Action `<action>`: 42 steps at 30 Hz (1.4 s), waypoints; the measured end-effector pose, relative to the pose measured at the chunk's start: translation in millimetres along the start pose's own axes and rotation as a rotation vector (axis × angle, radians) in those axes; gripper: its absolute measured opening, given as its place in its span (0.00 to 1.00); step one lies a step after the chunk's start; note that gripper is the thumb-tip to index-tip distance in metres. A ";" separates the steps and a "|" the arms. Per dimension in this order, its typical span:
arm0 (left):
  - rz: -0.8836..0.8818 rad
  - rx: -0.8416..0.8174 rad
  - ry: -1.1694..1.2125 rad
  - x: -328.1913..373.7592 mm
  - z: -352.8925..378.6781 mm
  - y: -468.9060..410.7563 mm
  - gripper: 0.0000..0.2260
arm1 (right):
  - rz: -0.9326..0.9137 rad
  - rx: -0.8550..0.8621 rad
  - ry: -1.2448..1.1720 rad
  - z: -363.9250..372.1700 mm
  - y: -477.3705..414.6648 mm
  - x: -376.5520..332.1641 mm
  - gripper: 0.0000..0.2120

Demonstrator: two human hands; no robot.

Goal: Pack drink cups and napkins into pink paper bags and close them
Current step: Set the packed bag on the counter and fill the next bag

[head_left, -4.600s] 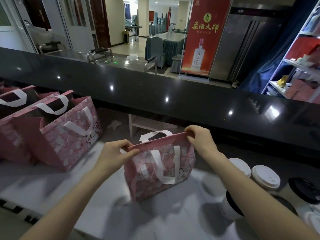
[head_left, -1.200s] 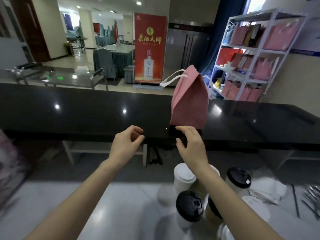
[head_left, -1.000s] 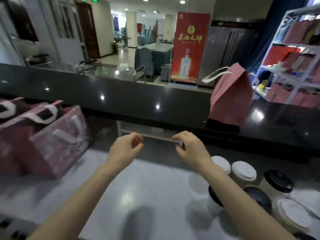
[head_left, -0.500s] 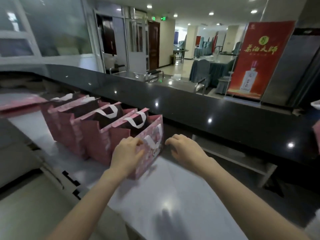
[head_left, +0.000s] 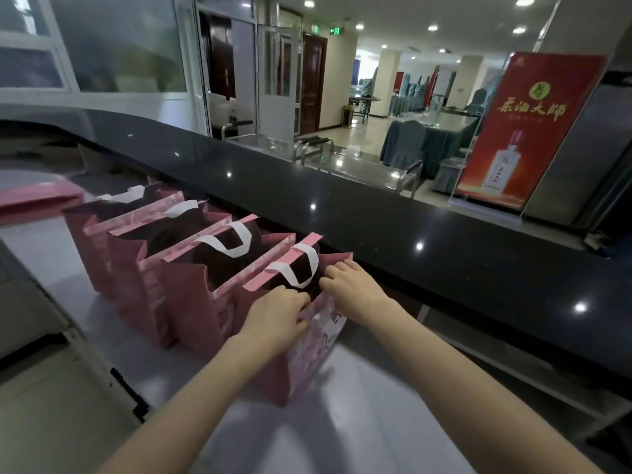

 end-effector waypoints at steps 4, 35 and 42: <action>0.114 0.015 0.070 6.1 -4.7 9.2 0.04 | -0.022 0.026 -0.025 -2.7 21.1 7.3 0.08; 0.623 -0.037 0.279 367.0 54.3 108.2 0.09 | 0.551 0.169 -0.211 -2.0 490.0 92.7 0.13; 0.472 0.034 0.384 361.0 31.2 80.6 0.15 | 0.754 0.254 -0.282 -0.5 563.3 139.2 0.24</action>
Point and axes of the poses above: each hand's wrist, its own y-axis away from the middle knuckle, its own z-axis out of the palm, x = y × z, the point moved 10 cm from there along -y, towards the middle knuckle, and after that the axes turned 2 degrees about y, right-handed, at the moved point
